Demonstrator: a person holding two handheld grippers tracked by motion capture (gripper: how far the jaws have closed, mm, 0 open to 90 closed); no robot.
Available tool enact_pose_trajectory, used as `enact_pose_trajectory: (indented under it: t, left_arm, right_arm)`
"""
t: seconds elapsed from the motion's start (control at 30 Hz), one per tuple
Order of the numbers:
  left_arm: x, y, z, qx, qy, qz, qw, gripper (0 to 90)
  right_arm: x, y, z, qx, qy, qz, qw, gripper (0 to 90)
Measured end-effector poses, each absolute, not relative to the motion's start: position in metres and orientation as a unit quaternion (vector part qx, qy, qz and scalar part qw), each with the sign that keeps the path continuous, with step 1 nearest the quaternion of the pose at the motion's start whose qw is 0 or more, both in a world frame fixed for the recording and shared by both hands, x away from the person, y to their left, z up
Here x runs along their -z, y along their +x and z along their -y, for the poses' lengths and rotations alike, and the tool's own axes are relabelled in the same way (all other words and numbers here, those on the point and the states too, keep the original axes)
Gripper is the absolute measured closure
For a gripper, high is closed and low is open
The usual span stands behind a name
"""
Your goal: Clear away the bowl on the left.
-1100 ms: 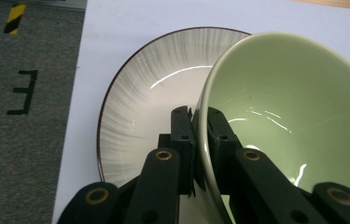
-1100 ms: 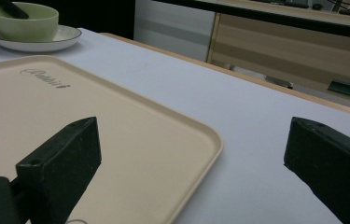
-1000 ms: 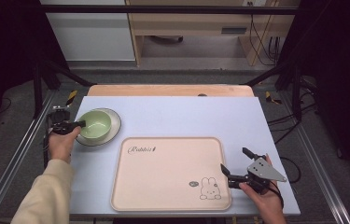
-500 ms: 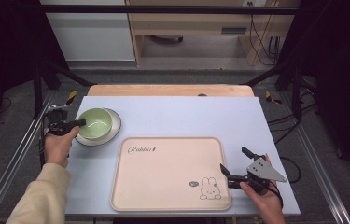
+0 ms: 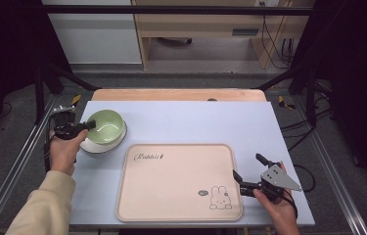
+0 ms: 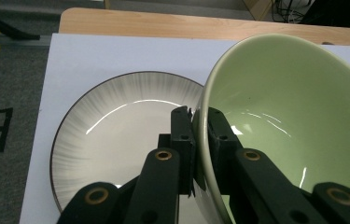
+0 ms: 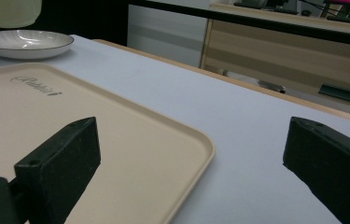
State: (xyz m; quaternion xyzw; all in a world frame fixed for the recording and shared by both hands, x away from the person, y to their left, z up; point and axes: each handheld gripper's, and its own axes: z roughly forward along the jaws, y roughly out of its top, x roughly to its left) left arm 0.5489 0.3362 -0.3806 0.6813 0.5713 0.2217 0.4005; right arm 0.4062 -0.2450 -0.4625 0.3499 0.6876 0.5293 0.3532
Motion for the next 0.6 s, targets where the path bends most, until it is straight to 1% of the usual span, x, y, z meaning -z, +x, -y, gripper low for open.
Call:
enact_pose_trajectory:
  t: [0.6]
  left_arm:
    - [0.371,0.544,-0.31,-0.211,0.697,-0.547,0.413,83.6]
  right_arm:
    - [0.463,0.407,0.246,-0.526,0.353,-0.689,0.353,4.0]
